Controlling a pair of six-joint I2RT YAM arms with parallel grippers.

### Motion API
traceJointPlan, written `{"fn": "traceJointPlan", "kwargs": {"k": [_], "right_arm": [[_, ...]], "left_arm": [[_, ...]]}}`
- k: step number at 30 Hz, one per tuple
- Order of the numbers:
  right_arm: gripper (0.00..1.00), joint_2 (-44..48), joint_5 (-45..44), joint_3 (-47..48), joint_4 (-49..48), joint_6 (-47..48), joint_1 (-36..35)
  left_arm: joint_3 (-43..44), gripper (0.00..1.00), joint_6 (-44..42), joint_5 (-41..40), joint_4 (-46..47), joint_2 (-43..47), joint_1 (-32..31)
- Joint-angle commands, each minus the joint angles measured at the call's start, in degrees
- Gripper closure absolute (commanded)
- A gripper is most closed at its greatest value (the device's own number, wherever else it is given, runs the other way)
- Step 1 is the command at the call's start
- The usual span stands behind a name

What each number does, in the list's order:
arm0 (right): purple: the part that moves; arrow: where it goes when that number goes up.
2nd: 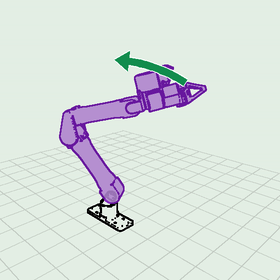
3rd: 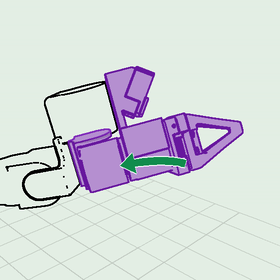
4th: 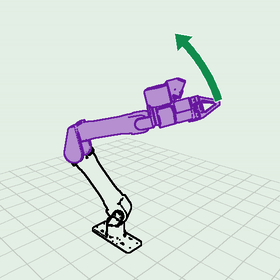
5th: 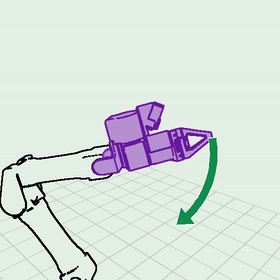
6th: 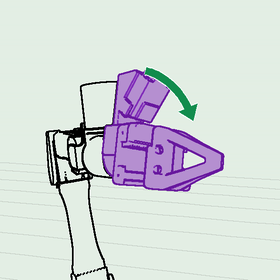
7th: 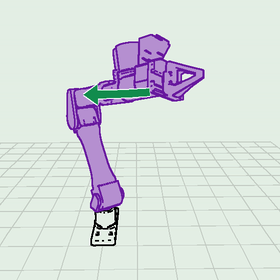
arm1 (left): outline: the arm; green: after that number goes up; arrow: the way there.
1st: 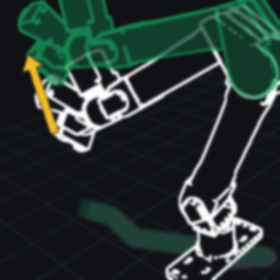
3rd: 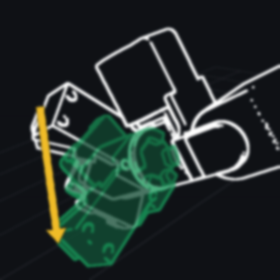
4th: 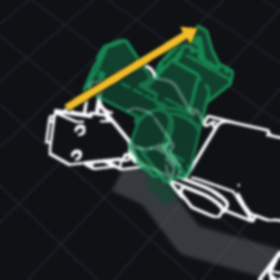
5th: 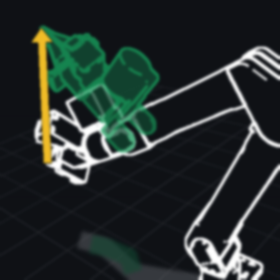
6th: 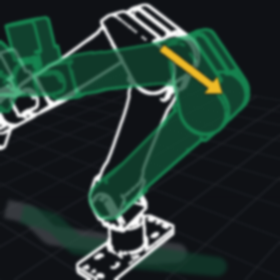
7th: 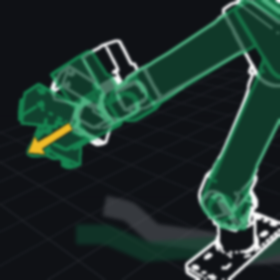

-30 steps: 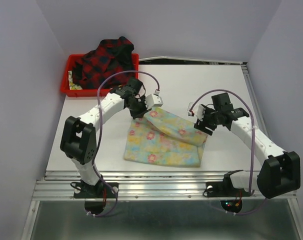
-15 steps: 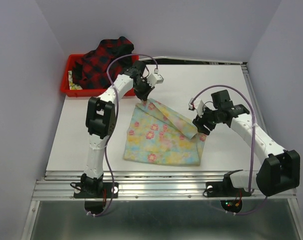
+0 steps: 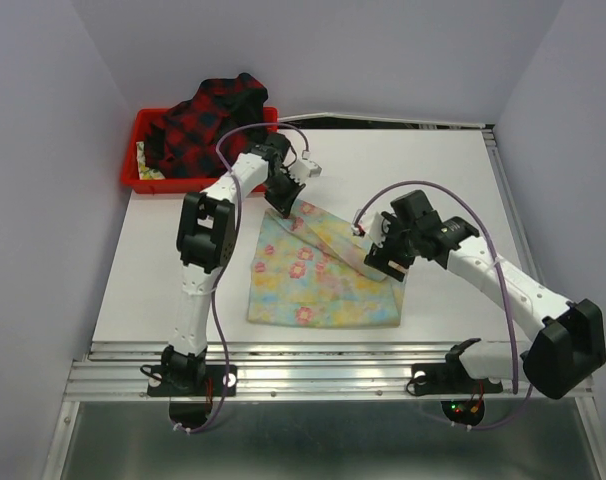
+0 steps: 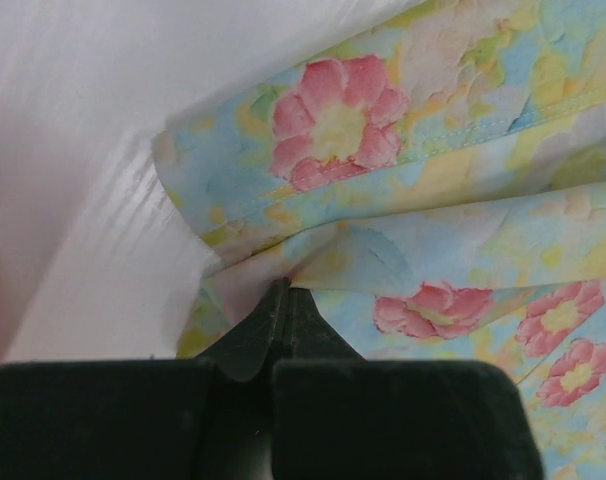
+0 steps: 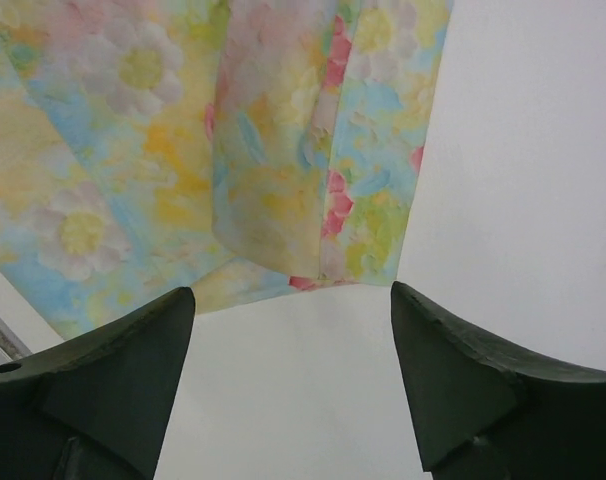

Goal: Fold and stack the skirts
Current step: Flatten the skirt out

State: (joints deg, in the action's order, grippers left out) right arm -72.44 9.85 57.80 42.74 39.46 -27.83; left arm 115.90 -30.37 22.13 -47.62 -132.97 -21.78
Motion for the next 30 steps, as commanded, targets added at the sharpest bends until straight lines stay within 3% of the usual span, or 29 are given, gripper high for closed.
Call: {"fn": "traceJointPlan", "kwargs": {"k": [1, 4, 7, 11, 15, 24, 30], "right_arm": [[0.29, 1.1, -4.6, -0.6, -3.2, 1.8, -6.1], [0.51, -1.8, -4.4, -0.8, -4.9, 0.5, -9.7], [0.61, -3.8, -3.7, -0.8, -6.8, -1.3, -11.6], [0.66, -7.9, -3.5, -2.3, -8.6, -3.3, -13.1], [0.63, -11.0, -6.9, -6.2, -17.0, -6.1, -13.1], [0.46, -16.6, -12.5, -8.6, -24.4, -9.8, -13.1], [0.48, -16.8, -13.4, -7.4, -25.9, -12.3, -11.3]], "left_arm": [[2.1, 1.0, 1.7, 0.8, -2.9, -1.4, -0.1], [2.1, 1.0, 3.2, 1.3, -2.3, -2.4, 0.2], [3.3, 1.0, 4.8, 1.9, -2.7, -3.9, 0.7], [5.8, 1.0, 5.9, 1.6, -3.6, -6.4, 1.1], [6.6, 1.0, 6.4, 2.0, -3.5, -7.4, 1.4], [5.0, 1.0, 6.0, 1.7, -2.7, -5.9, 1.4], [2.7, 1.0, 5.4, 1.5, -1.7, -4.5, 1.4]]}}
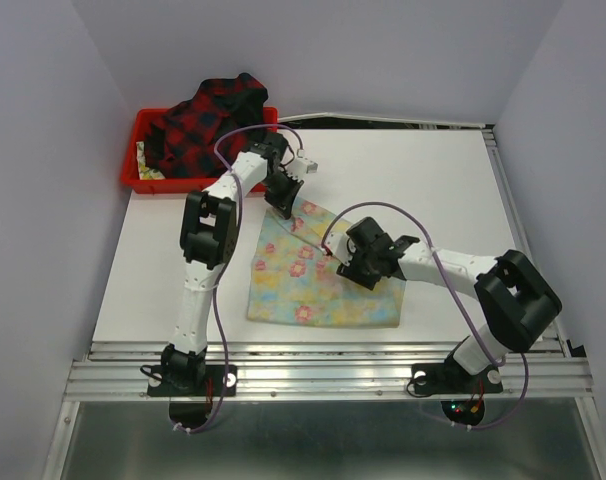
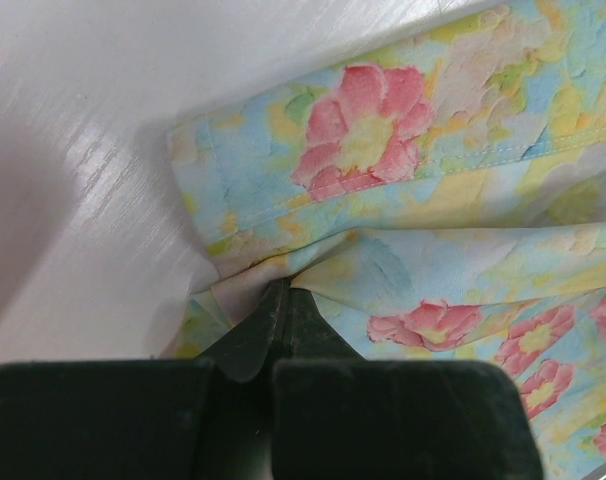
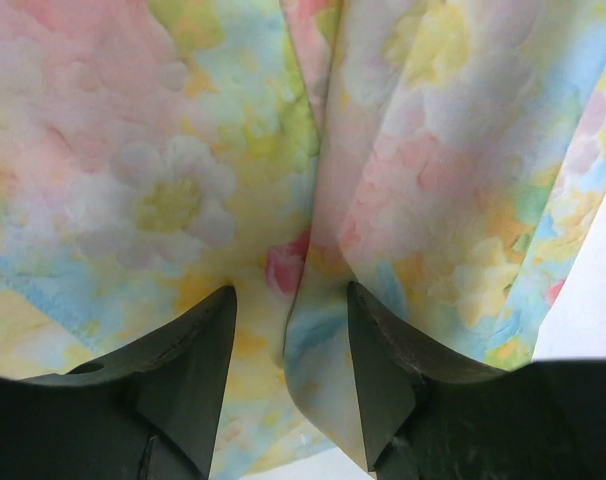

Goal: Fold and stack the skirts
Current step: Flatten the skirt out

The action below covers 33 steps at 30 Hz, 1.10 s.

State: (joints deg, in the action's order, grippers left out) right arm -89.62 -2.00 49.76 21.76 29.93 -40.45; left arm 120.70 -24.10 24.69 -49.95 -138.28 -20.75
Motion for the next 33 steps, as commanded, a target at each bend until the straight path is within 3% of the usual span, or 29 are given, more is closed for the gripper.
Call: {"fn": "traceJointPlan", "kwargs": {"k": [1, 11, 19, 24, 33], "right_arm": [[0.49, 0.4, -0.9, 1.1, -4.7, -2.9, 1.9], [0.62, -4.6, 7.9, 3.3, -0.6, 0.6, 8.4], [0.98, -1.0, 7.2, 6.1, 2.2, 2.9, 10.1], [0.99, 6.1, 7.2, 9.2, 7.3, 6.6, 10.6], [0.98, 7.2, 10.6, 14.1, 15.2, 6.0, 10.7]], "left_arm": [[-2.2, 1.0, -1.0, -1.0, 0.6, 0.9, 0.4], [-1.3, 1.0, -1.7, -1.7, 0.1, 0.5, 0.4], [-2.8, 1.0, -3.8, -1.5, -0.2, 4.0, 0.4], [-2.8, 1.0, -5.3, -1.3, -0.9, 8.9, 0.4], [-4.9, 1.0, -7.0, -1.6, -0.9, 14.4, 0.4]]}}
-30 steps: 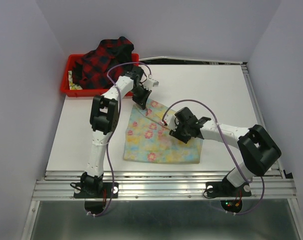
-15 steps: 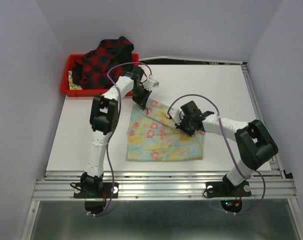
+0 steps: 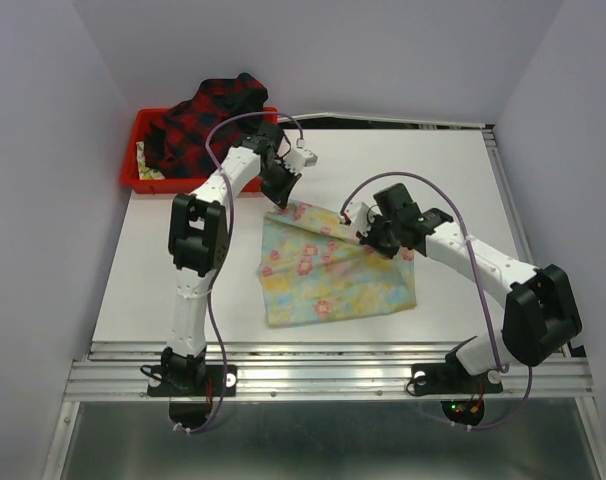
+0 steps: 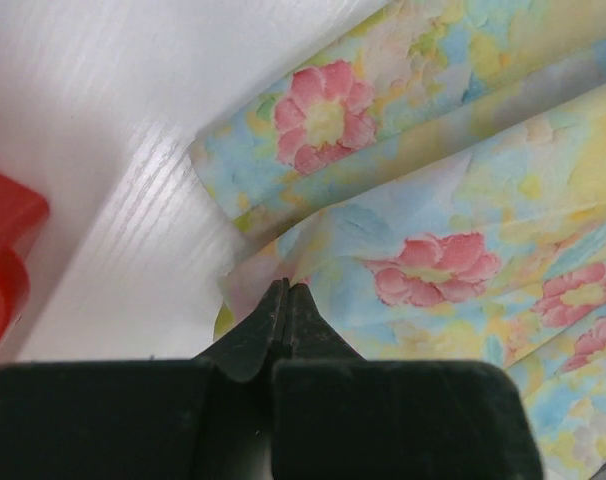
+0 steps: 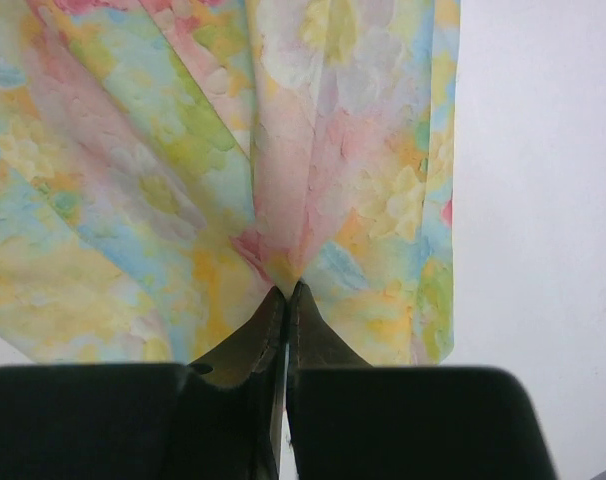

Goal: Fold and stack the skirts
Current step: Flatten the skirt out

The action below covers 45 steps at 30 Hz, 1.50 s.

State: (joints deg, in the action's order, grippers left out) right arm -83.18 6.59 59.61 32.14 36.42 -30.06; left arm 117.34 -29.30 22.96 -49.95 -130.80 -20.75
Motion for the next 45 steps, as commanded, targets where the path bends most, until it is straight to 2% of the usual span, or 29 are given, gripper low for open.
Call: {"fn": "traceJointPlan", "kwargs": {"k": [1, 6, 7, 8, 9, 11, 14, 15, 16, 17, 23, 28, 34, 40, 45], "right_arm": [[0.97, 0.7, 1.7, 4.3, 4.9, -0.5, 0.8], [0.94, -0.8, 2.5, 3.3, 5.7, -0.9, 0.8], [0.86, -1.2, 3.0, 3.1, 5.8, -1.4, 0.8], [0.83, -2.2, 4.0, 2.5, 5.8, -1.4, 0.8], [0.84, -2.9, 4.4, 2.3, 5.7, -1.4, 0.8], [0.99, -4.4, 5.4, 2.2, 5.7, -1.3, 1.9], [0.99, -6.3, 8.6, 2.9, 5.7, -1.5, 4.0], [0.93, -6.6, 8.8, 3.3, 5.7, -1.9, 4.0], [0.94, -7.3, 9.0, 4.3, 5.9, -1.4, 4.9], [0.99, -7.7, 9.3, 4.7, 6.3, -0.6, 5.8], [0.99, -6.5, 9.1, 8.8, 7.6, 0.3, 8.2], [0.99, -0.3, 1.0, 12.8, 8.3, 6.2, 9.4], [0.99, 1.4, -4.2, 25.7, 8.4, 10.2, 14.6], [0.99, 4.5, -6.2, 34.5, 10.7, 13.7, 15.1], [0.99, 8.7, -3.6, 37.5, 19.8, 14.8, 15.1]], "left_arm": [[-2.3, 1.0, -2.1, 0.1, -0.6, 7.6, 0.4], [-6.2, 1.0, -3.7, 0.1, 0.6, 10.3, 0.4], [-6.8, 1.0, -3.7, 0.1, 0.9, 10.5, 0.4], [-8.2, 1.0, -3.7, 0.0, 1.6, 11.0, 0.4], [-8.8, 1.0, -3.8, -0.2, 2.0, 11.2, 0.4], [-10.0, 1.0, -3.9, -0.5, 3.3, 11.5, 0.4], [-10.8, 1.0, -4.1, -0.5, 3.7, 11.4, 0.4], [-10.7, 1.0, -4.2, -0.4, 3.5, 11.2, 0.4], [-10.7, 1.0, -4.3, -0.2, 3.7, 11.2, 0.4], [-10.9, 1.0, -4.4, -0.5, 3.9, 11.2, 0.4], [-10.2, 1.0, -5.0, -1.0, 3.9, 12.4, 0.5], [-7.1, 1.0, -6.9, -2.8, 3.8, 18.4, 0.5], [-2.6, 1.0, -6.2, -6.3, 10.1, 27.6, 0.5], [-9.1, 1.0, -4.7, -9.9, 21.6, 39.6, 0.4], [-14.8, 1.0, -4.2, -8.3, 22.2, 50.8, 0.3]]}}
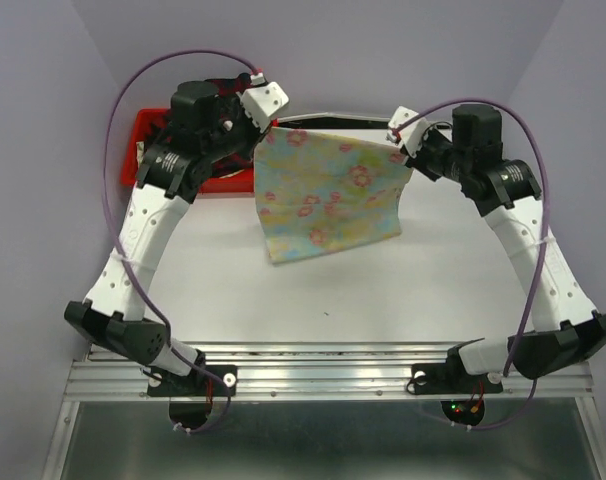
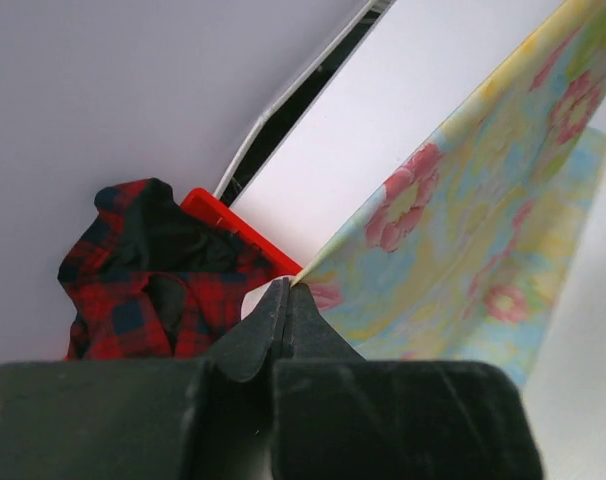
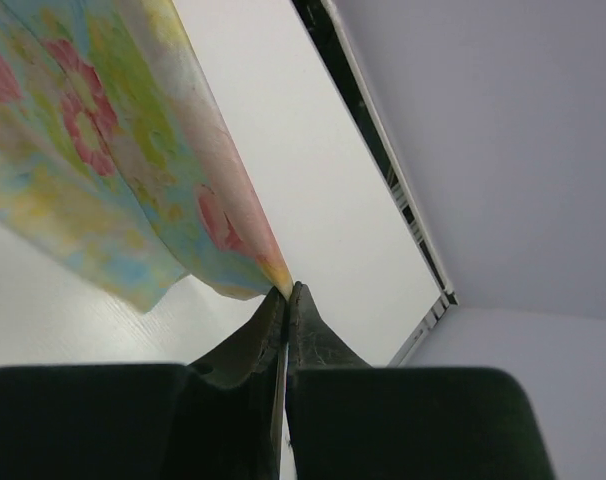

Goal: Fold and stack the skirts
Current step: Flatten the skirt out

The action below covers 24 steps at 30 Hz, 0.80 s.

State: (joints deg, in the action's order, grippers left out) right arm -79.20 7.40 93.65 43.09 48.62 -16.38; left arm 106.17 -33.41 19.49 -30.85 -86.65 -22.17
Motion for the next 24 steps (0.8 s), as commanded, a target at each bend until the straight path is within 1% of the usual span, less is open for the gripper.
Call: {"fn": "traceJointPlan", "kwargs": {"k": [1, 2, 3, 4, 5, 6, 8, 9, 13, 15, 16, 19, 21, 22, 23, 24], "right_arm": [[0.99, 7.0, -3.4, 3.1, 11.1, 3.4, 1.4], [0.99, 8.3, -2.8, 2.9, 12.3, 3.5, 1.4], [0.99, 9.3, -2.5, 2.7, 13.0, 3.4, 1.4], [0.99, 10.3, -1.3, 2.8, 15.0, 3.8, 1.4], [0.99, 11.2, -0.4, 3.1, 16.7, 3.9, 1.4], [0.99, 12.7, 1.0, 3.8, 17.8, 3.7, 1.4], [0.99, 13.9, 3.0, 4.8, 21.9, 4.1, 1.4], [0.99, 15.0, 5.3, 5.8, 25.0, 4.4, 1.4], [0.99, 16.3, 11.3, 8.8, 31.5, 3.5, 1.4], [0.99, 16.0, 12.5, 10.7, 32.8, 2.4, 1.4], [0.99, 15.4, 12.5, 11.3, 32.4, 0.9, 1.4], [0.99, 14.2, 10.6, 10.5, 29.3, -1.1, 1.4], [0.99, 12.7, 9.3, 6.6, 26.8, -2.0, 1.4], [0.99, 12.1, 7.5, 4.4, 23.5, -2.6, 1.4], [0.99, 11.9, 6.2, -1.0, 21.3, -2.4, 1.4], [0.99, 11.4, 4.9, -4.0, 19.3, -2.2, 1.4]], "left_arm": [[-6.8, 1.0, 0.2, -4.2, 3.3, 8.6, 1.5], [-10.4, 1.0, 0.2, -3.9, 3.5, 12.6, 1.4], [-10.5, 1.0, 0.3, -3.6, 3.8, 14.8, 1.3], [-14.2, 1.0, 0.7, -3.5, 4.1, 17.0, 1.2], [-16.2, 1.0, 1.1, -3.5, 4.9, 19.1, 1.2], [-19.2, 1.0, 1.5, -3.5, 5.2, 23.0, 1.1], [-21.6, 1.0, 3.2, -4.0, 5.4, 28.0, 1.0], [-23.4, 1.0, 3.9, -3.9, 5.4, 29.7, 1.0], [-26.3, 1.0, 6.4, -3.0, 6.2, 36.6, 1.0], [-25.1, 1.0, 7.5, -3.6, 5.4, 36.9, 1.0], [-22.9, 1.0, 7.6, -3.3, 4.8, 36.5, 1.0], [-20.5, 1.0, 7.1, -1.4, 3.5, 33.9, 1.0], [-20.3, 1.0, 6.8, -1.0, 4.2, 30.3, 0.9], [-20.4, 1.0, 6.6, -1.7, 5.7, 28.7, 1.0], [-20.6, 1.0, 6.5, -2.1, 6.8, 27.1, 0.9], [-20.7, 1.0, 6.0, -2.2, 7.6, 23.1, 0.8]]}}
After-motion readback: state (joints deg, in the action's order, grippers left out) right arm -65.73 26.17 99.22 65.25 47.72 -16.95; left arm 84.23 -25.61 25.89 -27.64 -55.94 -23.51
